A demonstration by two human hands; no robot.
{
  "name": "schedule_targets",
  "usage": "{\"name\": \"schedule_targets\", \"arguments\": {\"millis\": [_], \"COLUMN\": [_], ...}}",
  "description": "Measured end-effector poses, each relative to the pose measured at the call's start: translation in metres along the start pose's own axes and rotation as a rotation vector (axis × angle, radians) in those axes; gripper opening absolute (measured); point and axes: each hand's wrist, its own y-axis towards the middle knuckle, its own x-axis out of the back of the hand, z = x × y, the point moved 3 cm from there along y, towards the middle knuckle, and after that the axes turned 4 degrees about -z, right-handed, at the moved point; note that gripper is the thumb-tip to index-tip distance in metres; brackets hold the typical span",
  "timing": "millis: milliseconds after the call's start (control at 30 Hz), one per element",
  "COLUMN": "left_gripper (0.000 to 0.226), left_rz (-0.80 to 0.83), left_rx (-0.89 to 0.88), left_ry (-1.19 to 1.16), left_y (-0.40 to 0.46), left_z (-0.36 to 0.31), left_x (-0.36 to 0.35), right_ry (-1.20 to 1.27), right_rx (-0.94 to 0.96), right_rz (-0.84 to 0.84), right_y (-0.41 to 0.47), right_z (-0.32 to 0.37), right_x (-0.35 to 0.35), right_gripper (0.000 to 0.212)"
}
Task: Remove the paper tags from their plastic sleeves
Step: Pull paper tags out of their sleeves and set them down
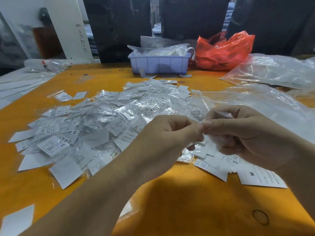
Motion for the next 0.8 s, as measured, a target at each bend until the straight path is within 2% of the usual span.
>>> {"name": "schedule_targets", "arguments": {"millis": [100, 200, 300, 400, 500, 567, 667, 800], "left_gripper": [0.032, 0.026, 0.023, 0.022, 0.018, 0.019, 0.023, 0.012], "left_rz": [-0.043, -0.109, -0.147, -0.188, -0.214, -0.208, -0.191, -0.184], "left_rx": [-0.03, -0.075, -0.119, -0.144, -0.144, -0.147, -0.153, -0.201], "left_ry": [-0.072, -0.122, -0.135, -0.14, -0.17, -0.168, -0.168, -0.156], "left_y": [0.0, 0.0, -0.001, -0.001, -0.002, -0.002, -0.003, -0.003], "left_z": [-0.002, -0.005, -0.006, -0.007, -0.006, -0.005, -0.005, -0.008], "left_x": [0.002, 0.004, 0.005, 0.006, 0.007, 0.007, 0.006, 0.005], "right_ry": [0.049, 0.06, 0.088, 0.216, 0.362, 0.36, 0.279, 0.358], "right_rx": [-0.005, 0.008, 0.036, 0.051, 0.032, 0.018, 0.004, 0.032], "right_rz": [-0.016, 0.007, -0.006, -0.065, -0.02, 0.015, -0.055, -0.153], "right_y": [0.0, -0.001, -0.001, 0.0, 0.0, -0.001, -0.002, -0.004], "right_z": [0.0, 0.004, 0.004, 0.005, 0.003, 0.002, 0.003, 0.011], "right_x": [0.002, -0.002, -0.006, -0.006, -0.008, -0.013, -0.014, -0.005], "right_gripper": [0.041, 0.024, 0.019, 0.012, 0.022, 0.022, 0.011, 0.016]}}
